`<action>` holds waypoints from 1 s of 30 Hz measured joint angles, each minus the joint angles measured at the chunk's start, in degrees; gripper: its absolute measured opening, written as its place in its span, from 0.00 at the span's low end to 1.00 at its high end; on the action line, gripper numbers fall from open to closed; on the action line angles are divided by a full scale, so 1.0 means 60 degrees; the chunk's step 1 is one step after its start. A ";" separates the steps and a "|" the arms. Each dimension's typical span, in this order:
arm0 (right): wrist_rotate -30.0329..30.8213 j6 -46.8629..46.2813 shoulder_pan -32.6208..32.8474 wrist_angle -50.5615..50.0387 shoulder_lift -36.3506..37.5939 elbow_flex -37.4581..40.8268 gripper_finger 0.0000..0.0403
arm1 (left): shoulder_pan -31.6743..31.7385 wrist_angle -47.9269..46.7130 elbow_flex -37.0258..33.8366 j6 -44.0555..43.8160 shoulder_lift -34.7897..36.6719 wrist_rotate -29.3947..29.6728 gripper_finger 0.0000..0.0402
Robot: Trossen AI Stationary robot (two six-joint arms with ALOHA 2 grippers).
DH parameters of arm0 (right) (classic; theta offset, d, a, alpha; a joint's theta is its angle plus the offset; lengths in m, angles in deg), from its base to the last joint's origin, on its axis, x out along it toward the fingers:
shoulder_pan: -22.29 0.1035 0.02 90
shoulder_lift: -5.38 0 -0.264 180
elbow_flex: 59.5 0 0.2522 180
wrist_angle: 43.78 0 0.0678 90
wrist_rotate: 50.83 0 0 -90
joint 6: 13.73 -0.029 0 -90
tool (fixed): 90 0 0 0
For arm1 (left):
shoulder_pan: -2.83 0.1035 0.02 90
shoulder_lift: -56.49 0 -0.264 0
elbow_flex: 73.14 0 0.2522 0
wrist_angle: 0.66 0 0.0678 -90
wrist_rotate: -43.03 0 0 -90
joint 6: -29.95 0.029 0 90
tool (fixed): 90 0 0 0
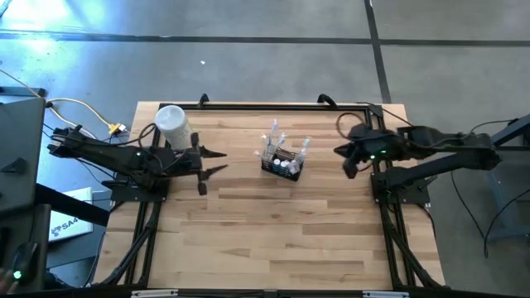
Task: Pick & Place toothbrushing station
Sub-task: Return to Home Position
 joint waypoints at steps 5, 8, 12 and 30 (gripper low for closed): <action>0.0708 0.0220 0.0634 0.0433 0.1299 0.0867 0.01 | 0.0004 -0.2435 0.0000 0.0571 0.0890 0.0299 0.08; 0.0678 0.0746 0.0933 0.2012 0.2316 0.2251 0.01 | 0.0000 -0.4163 0.0000 0.0448 0.1311 0.0252 0.03; 0.0042 0.1924 0.1047 0.5550 0.3474 0.4593 0.01 | 0.0004 -0.5101 -0.0187 -0.0315 0.1717 -0.0364 0.02; -0.2871 0.2758 -0.0036 1.0732 0.4062 0.8585 0.01 | 0.0000 -0.1871 -0.3973 -0.0379 0.3658 -0.2404 0.00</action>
